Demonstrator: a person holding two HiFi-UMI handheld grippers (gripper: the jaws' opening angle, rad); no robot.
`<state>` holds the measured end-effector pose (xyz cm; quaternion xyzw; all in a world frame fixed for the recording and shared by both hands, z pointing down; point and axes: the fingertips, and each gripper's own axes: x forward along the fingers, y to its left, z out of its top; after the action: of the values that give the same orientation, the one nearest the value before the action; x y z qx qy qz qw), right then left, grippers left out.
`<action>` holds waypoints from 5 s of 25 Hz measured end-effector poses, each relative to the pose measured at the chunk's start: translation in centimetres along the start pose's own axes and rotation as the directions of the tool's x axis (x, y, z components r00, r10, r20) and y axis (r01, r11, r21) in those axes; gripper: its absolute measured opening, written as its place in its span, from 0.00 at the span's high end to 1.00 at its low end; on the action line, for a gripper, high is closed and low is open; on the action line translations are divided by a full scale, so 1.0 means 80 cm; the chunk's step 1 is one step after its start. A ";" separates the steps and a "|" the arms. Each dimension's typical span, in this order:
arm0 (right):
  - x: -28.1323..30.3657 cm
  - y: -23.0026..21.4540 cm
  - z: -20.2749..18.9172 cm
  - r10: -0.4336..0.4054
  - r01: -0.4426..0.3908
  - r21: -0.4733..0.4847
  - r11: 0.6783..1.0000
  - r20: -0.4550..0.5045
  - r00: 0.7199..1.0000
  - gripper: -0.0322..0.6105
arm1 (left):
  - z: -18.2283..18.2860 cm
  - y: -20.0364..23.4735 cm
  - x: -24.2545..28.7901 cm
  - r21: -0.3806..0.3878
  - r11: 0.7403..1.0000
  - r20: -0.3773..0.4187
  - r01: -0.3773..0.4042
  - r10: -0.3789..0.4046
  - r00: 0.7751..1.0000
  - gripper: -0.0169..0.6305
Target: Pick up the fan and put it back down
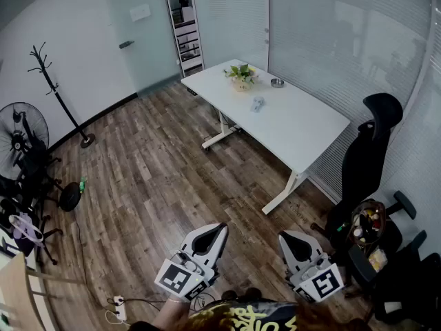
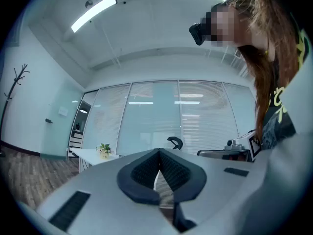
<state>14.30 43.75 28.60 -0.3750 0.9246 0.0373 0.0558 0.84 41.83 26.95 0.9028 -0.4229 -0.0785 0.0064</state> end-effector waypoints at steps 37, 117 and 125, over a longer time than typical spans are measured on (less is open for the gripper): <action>0.001 -0.015 0.013 -0.143 0.140 0.050 0.989 0.049 0.989 0.62 | 0.006 0.015 -0.020 -0.051 0.998 0.016 -0.034 0.035 0.999 0.58; 0.241 -0.296 -0.056 -0.121 0.119 0.078 0.990 0.024 0.992 0.57 | -0.032 0.239 0.238 -0.043 0.987 0.004 -0.157 0.157 0.988 0.47; 0.252 -0.304 -0.058 -0.111 0.109 0.077 0.991 0.023 0.994 0.57 | -0.031 0.248 0.248 -0.034 0.985 0.006 -0.166 0.167 0.986 0.47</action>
<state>16.56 11.89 29.89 -0.4227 0.9023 0.0041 0.0844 -1.42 13.80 28.29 0.8637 -0.4955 -0.0885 0.0259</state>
